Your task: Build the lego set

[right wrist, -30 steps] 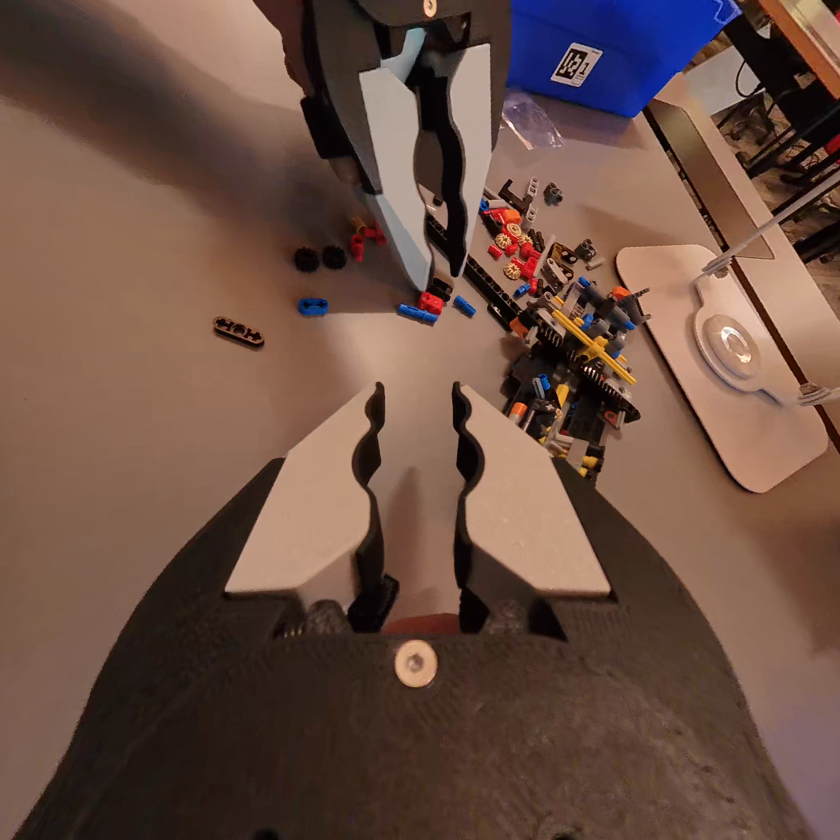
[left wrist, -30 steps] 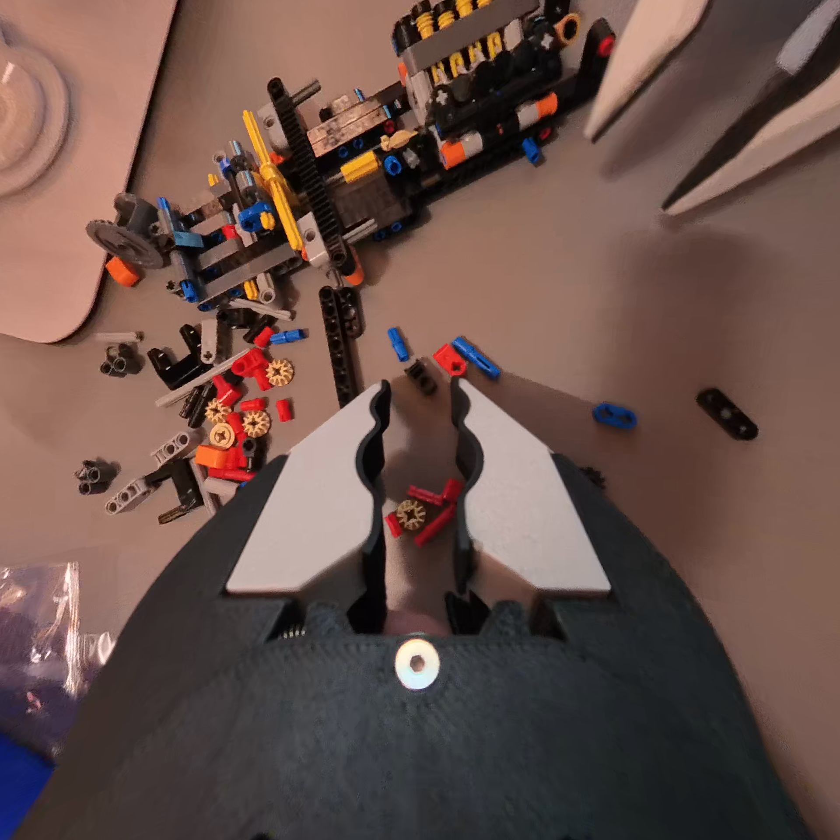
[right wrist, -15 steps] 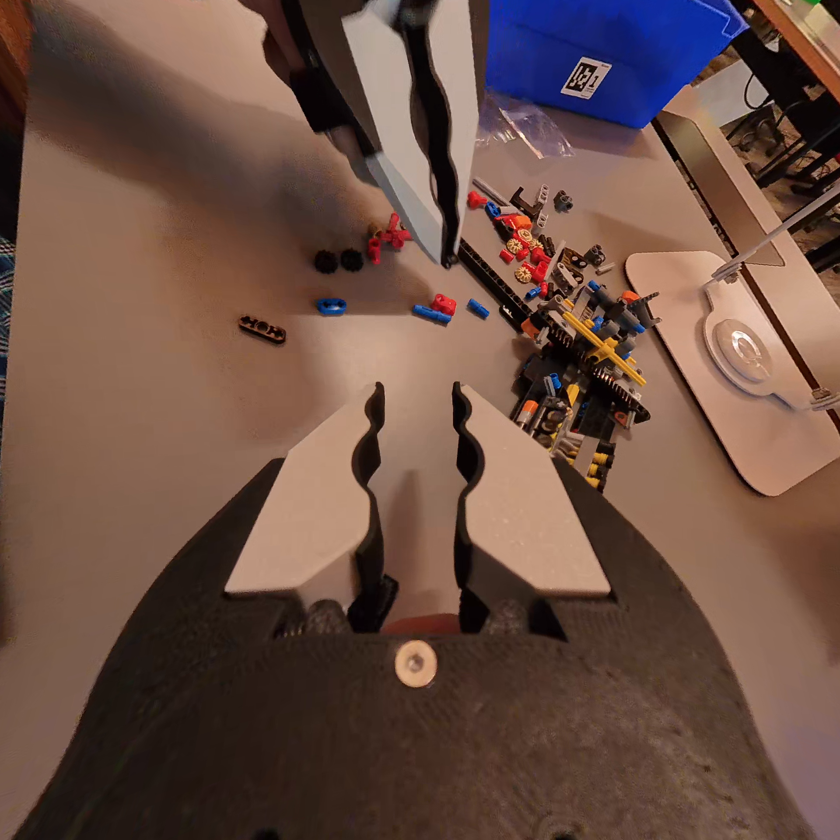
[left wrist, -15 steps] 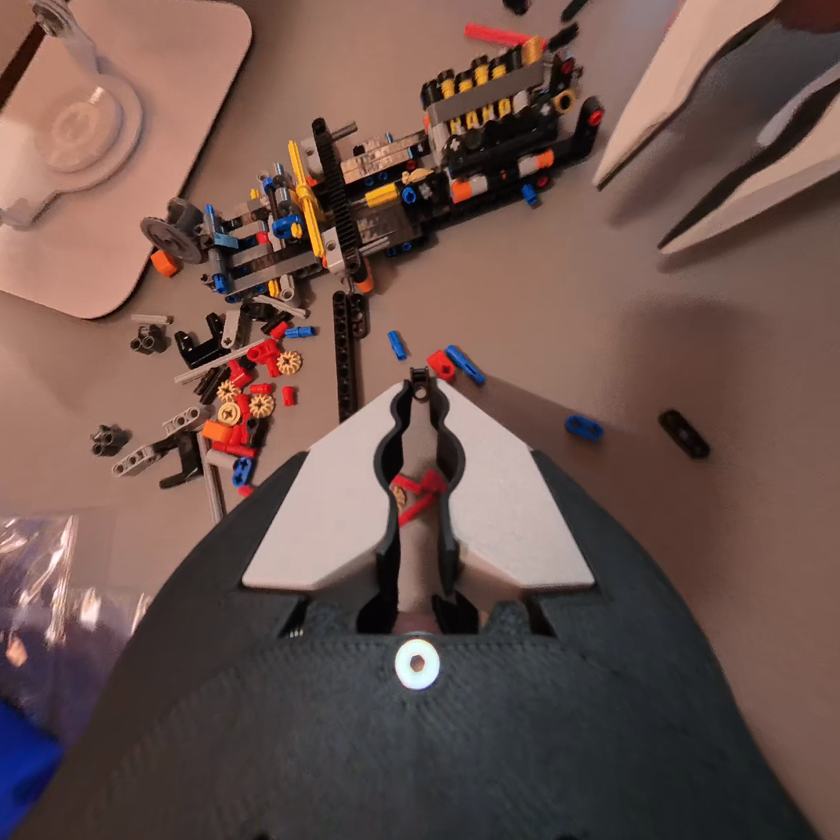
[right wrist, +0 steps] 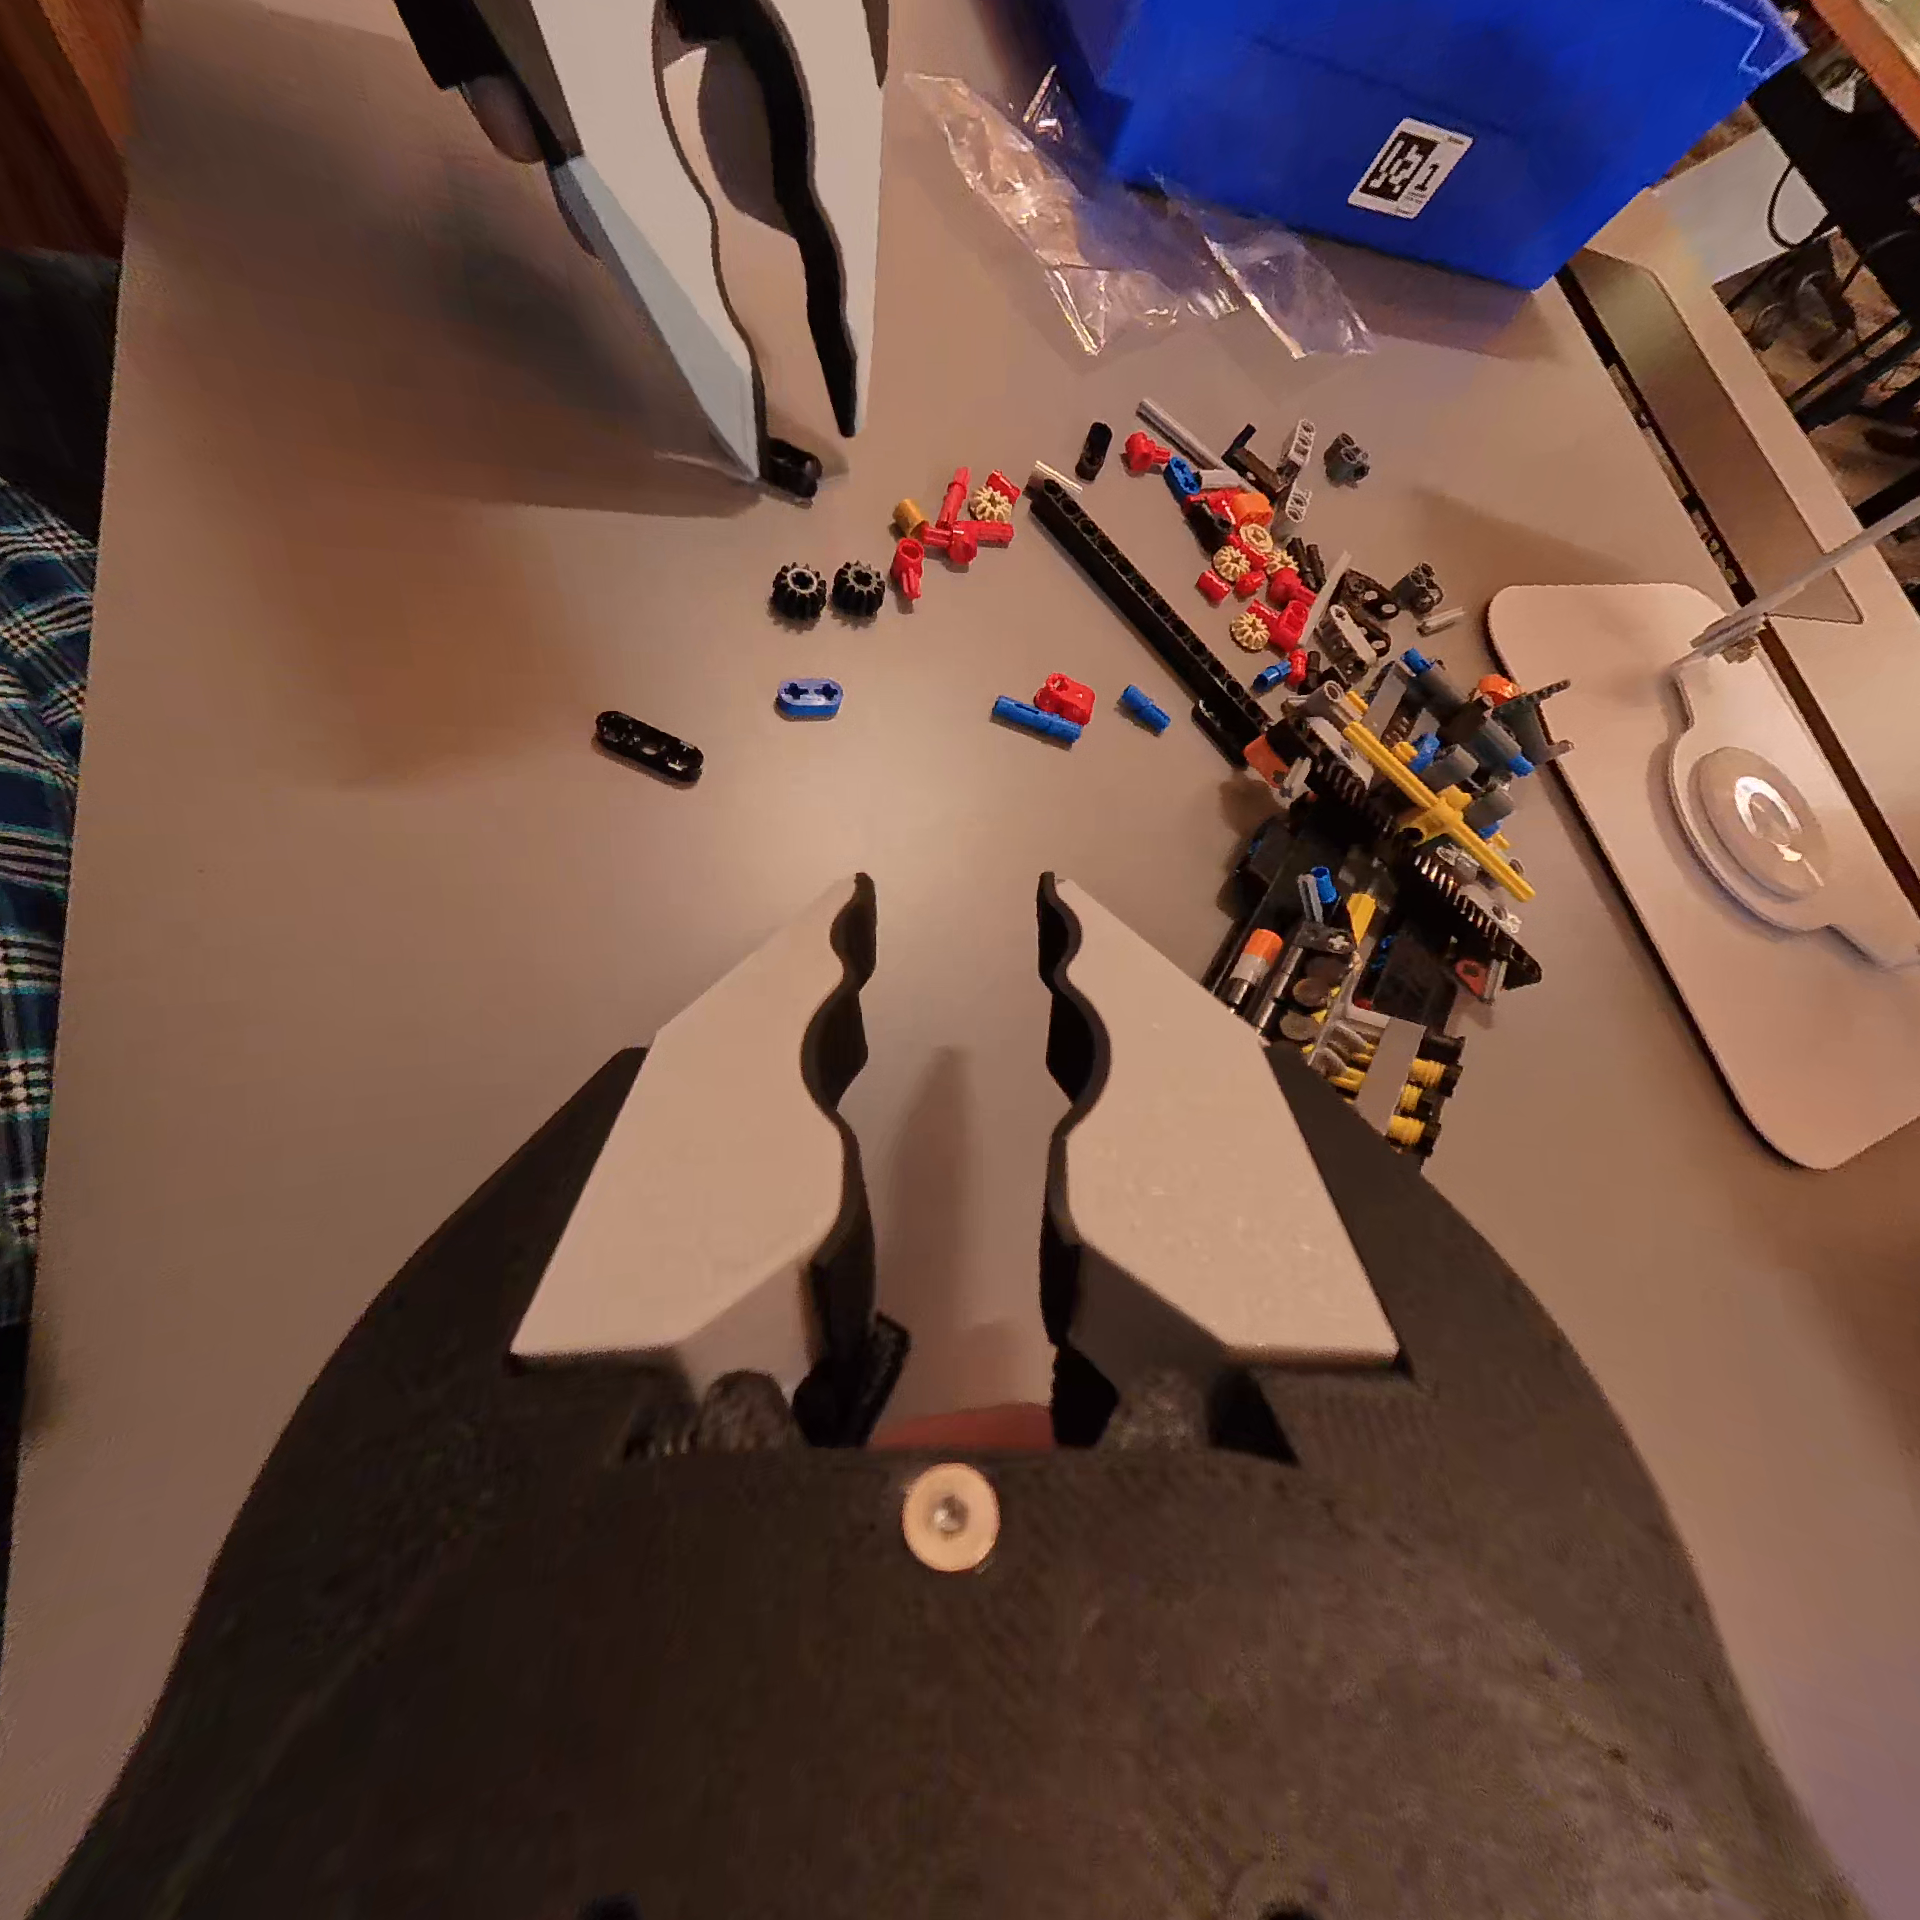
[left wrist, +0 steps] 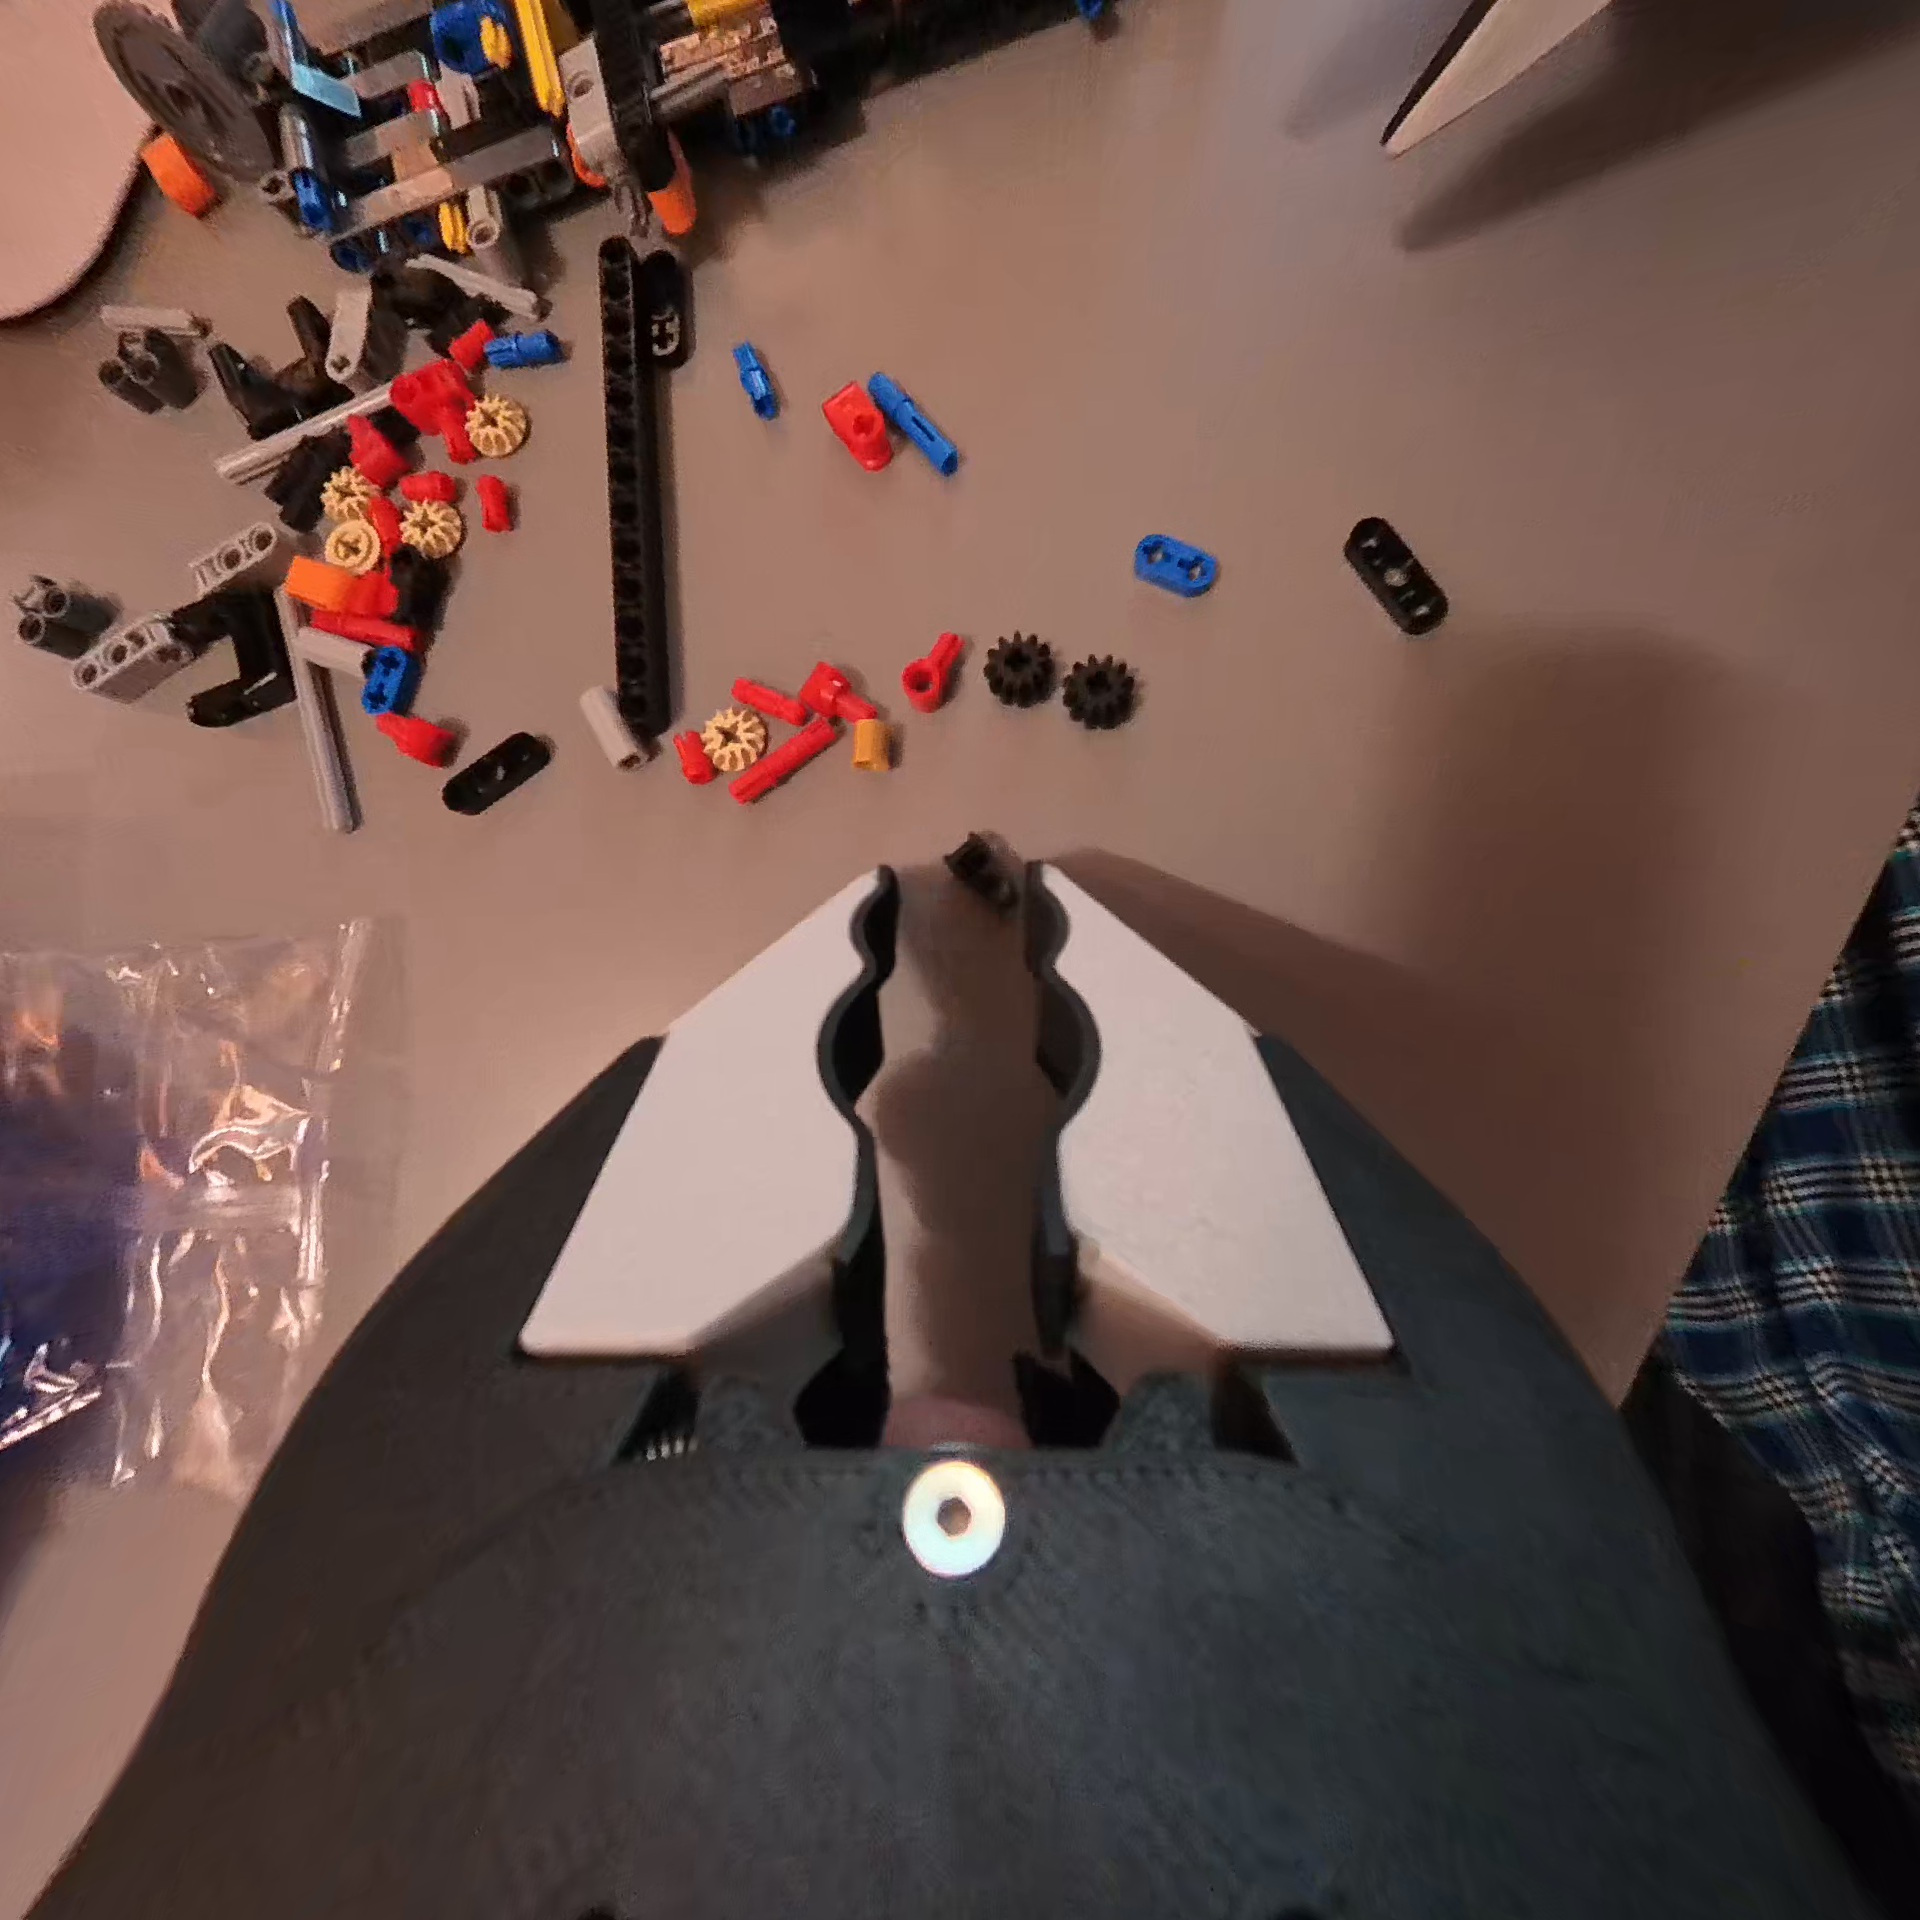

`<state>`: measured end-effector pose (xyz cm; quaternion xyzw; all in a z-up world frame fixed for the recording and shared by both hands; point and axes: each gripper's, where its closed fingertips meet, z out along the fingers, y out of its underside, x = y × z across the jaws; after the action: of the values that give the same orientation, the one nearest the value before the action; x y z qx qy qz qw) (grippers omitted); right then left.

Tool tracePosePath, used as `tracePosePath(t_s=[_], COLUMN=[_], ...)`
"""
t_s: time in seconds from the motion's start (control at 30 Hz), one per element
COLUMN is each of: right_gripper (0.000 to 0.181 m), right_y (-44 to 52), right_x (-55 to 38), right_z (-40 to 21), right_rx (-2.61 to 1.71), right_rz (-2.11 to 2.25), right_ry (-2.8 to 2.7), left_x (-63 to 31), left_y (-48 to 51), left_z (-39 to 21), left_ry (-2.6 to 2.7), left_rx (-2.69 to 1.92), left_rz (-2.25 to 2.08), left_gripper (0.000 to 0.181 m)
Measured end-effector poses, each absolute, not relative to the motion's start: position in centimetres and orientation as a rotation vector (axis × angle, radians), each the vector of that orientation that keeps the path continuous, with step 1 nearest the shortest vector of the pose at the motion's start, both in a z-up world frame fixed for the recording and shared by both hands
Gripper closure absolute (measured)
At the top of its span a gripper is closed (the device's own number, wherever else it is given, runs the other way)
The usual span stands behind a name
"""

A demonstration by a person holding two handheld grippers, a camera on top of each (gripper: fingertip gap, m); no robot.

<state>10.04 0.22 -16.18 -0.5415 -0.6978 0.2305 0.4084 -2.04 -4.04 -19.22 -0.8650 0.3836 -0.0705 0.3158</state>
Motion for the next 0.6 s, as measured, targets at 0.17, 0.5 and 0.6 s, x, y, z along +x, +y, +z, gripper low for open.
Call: tracePosePath(t_s=[0.17, 0.5, 0.6], right_gripper=[0.152, 0.152, 0.152], right_y=[0.5, 1.0, 1.3], right_x=[10.6, 10.9, 11.1], right_z=[-16.1, -16.1, -16.3], right_rx=[-1.384, -1.403, -1.41], right_rz=[0.572, 0.573, 0.576], right_ry=[-1.745, -1.718, -1.716], left_x=[-3.6, -6.1, -6.0], left_y=[-1.4, 8.1, 8.6], left_z=[-16.8, -17.8, -18.9], left_ry=[0.97, 1.07, 1.112], left_rx=[-2.197, -2.156, -2.178], left_rz=[-0.145, 0.086, 0.098], left_gripper=[0.152, 0.157, 0.161])
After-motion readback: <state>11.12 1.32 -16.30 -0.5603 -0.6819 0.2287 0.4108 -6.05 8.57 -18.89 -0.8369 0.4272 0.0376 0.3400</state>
